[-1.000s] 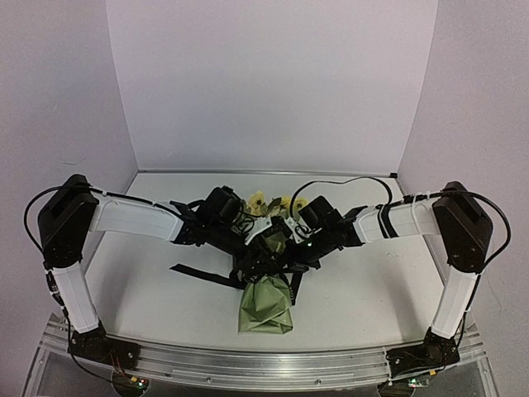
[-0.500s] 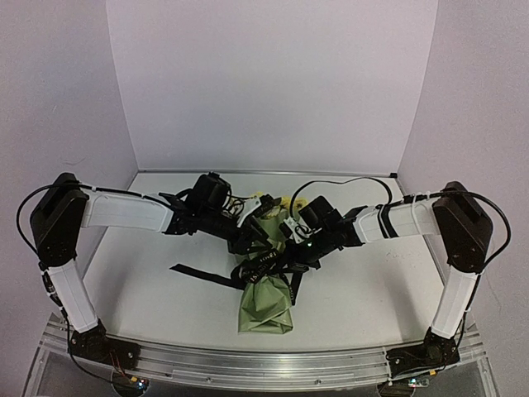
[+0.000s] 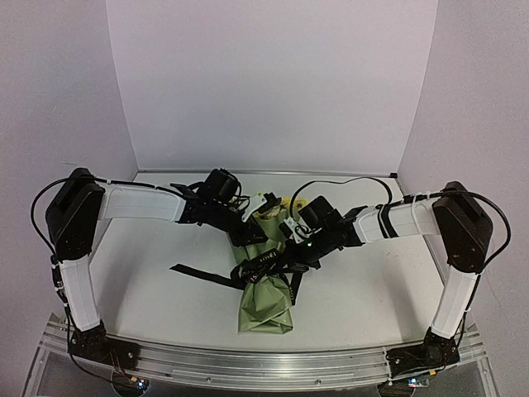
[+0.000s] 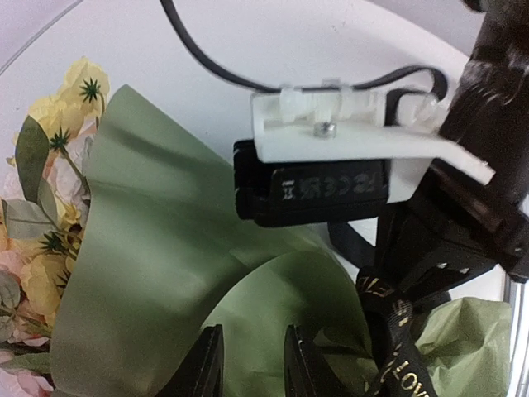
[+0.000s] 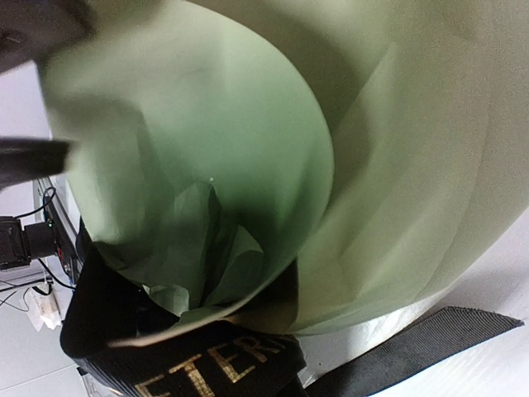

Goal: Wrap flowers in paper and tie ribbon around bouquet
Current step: Cross the half-tied ribbon over the folded bouquet.

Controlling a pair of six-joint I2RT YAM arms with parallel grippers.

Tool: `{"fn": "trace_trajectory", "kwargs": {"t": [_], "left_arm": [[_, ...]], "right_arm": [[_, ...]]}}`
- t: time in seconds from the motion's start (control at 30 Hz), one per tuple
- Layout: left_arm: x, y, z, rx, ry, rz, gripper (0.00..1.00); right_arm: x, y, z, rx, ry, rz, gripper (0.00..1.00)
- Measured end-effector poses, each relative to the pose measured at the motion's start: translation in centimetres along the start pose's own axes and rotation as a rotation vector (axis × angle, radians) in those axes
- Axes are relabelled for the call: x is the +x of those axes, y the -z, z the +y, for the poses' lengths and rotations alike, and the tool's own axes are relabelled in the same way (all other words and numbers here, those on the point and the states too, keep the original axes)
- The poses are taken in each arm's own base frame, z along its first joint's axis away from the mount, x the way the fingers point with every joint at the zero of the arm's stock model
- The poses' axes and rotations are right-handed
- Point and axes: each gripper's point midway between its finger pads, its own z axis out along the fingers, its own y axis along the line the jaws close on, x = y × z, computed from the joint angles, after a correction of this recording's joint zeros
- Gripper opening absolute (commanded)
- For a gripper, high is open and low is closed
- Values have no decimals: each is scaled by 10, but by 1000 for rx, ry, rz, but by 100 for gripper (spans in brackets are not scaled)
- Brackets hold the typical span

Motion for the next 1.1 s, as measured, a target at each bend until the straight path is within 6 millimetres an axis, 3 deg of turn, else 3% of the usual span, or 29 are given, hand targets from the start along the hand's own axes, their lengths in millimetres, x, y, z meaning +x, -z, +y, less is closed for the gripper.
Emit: {"fn": "trace_trajectory", "kwargs": {"t": [0.13, 0.3, 1.1], "left_arm": [[20, -10, -6, 0, -19, 86, 24], [28, -13, -22, 32, -52, 127, 23], [31, -8, -58, 200, -57, 133, 32]], "right_arm": [[0, 0, 0, 3, 0, -2, 0], [-1, 0, -1, 6, 0, -4, 0], [-1, 0, -2, 9, 0, -6, 1]]}}
